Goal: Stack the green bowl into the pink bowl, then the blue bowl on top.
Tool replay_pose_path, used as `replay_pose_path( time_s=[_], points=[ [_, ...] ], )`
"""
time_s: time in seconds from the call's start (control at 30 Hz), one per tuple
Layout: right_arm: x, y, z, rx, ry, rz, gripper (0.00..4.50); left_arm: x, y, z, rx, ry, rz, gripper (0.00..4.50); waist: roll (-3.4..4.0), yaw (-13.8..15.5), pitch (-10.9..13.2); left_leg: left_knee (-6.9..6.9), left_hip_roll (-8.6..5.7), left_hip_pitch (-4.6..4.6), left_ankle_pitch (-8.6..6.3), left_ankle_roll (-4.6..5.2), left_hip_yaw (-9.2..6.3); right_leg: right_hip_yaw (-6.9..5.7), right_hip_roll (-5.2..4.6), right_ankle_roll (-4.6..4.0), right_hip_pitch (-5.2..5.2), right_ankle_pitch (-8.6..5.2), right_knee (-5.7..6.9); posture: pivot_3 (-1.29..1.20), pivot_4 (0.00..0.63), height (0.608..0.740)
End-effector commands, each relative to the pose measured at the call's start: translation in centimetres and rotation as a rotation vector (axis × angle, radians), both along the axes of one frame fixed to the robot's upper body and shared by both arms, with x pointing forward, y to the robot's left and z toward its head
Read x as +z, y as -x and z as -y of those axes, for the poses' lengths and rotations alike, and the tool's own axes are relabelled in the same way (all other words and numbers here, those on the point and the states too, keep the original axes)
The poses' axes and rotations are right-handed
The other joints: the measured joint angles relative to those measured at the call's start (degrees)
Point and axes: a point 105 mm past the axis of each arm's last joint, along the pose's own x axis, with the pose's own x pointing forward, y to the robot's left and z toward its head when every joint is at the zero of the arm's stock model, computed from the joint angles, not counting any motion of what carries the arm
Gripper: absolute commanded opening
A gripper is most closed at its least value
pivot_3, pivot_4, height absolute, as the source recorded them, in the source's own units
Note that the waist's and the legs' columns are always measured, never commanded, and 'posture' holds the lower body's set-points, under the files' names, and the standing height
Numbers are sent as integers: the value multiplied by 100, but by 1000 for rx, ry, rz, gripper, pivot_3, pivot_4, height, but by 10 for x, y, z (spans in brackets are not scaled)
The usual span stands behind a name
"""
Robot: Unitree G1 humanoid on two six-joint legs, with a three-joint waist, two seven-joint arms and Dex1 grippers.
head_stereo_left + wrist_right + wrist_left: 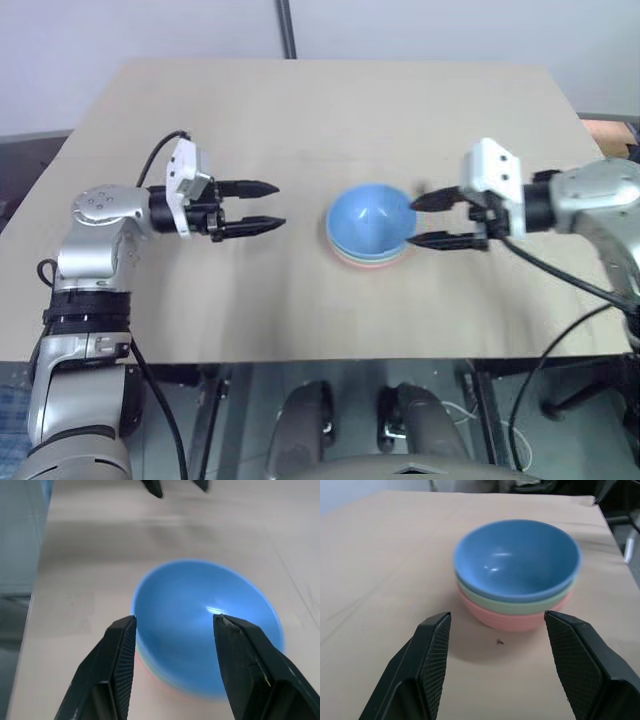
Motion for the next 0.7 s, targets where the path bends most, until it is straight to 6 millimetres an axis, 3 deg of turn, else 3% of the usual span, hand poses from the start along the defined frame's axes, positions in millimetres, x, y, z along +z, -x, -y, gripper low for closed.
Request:
replay_pose_path(
  time_s=[0.03,0.4,0.7],
  points=[
    [13,1,22,-74,-105,36,2695,15,3,-5,55,10,47,3156,2,-30,1,-1,1,3,0,0,0,1,0,1,1,-1,0,0,150,740],
    [6,-2,88,-241,-277,72,2695,5,13,-6,88,17,47,3156,1,-10,1,-3,2,16,0,0,3,6,2,3,10,-2,1,0,150,740],
    [4,3,94,-246,-267,76,2695,3,13,-6,94,6,57,3156,2,-14,1,-4,2,17,0,1,3,7,2,3,10,-2,1,0,150,740]
  ],
)
